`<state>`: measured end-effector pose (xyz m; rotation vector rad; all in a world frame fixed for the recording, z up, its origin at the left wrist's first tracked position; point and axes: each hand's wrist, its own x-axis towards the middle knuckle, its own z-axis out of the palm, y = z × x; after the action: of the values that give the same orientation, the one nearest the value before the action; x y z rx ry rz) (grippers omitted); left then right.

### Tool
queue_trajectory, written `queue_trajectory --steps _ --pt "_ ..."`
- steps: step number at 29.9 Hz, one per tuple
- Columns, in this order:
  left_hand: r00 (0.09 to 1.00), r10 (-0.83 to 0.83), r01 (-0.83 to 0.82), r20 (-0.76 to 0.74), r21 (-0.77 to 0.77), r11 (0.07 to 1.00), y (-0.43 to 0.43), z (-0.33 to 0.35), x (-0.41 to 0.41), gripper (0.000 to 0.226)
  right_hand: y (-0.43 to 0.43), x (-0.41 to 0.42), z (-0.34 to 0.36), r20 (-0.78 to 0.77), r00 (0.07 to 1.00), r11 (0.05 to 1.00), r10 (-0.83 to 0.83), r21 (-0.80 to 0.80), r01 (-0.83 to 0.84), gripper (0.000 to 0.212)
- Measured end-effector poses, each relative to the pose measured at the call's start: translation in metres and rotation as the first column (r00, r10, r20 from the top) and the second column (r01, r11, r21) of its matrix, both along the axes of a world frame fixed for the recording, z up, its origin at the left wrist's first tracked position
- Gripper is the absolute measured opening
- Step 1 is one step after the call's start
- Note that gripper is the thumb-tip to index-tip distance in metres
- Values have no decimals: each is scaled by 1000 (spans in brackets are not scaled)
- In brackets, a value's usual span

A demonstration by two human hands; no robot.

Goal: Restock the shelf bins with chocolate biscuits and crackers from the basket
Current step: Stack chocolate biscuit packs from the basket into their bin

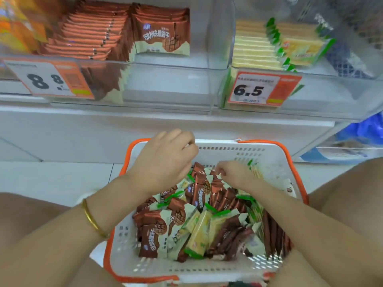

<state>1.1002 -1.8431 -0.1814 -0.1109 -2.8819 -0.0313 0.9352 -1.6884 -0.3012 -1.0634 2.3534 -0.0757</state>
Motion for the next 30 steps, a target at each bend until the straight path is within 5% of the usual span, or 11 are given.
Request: queue_trajectory --steps 5,13,18,21,25,30 --pt "994 -58 56 97 23 998 13 -10 -10 33 27 4 -45 -31 959 905 281 340 -254 35" --pt "975 -54 47 217 39 998 7 -18 -18 39 27 -8 -38 32 962 905 272 331 -267 15" --pt "956 -19 -26 293 147 989 3 -24 -15 39 6 -27 13 149 960 964 235 91 -250 11" --pt "923 52 -145 382 220 965 -2 -26 -14 33 -5 -33 65 261 956 987 131 -130 -99 25" --pt "884 110 -297 455 364 883 -8 -10 -14 46 -6 -21 114 519 852 930 61 -341 141 19" --pt "891 132 -390 435 581 714 -24 26 -8 16 -9 -5 137 632 774 829 44 -455 325 13"
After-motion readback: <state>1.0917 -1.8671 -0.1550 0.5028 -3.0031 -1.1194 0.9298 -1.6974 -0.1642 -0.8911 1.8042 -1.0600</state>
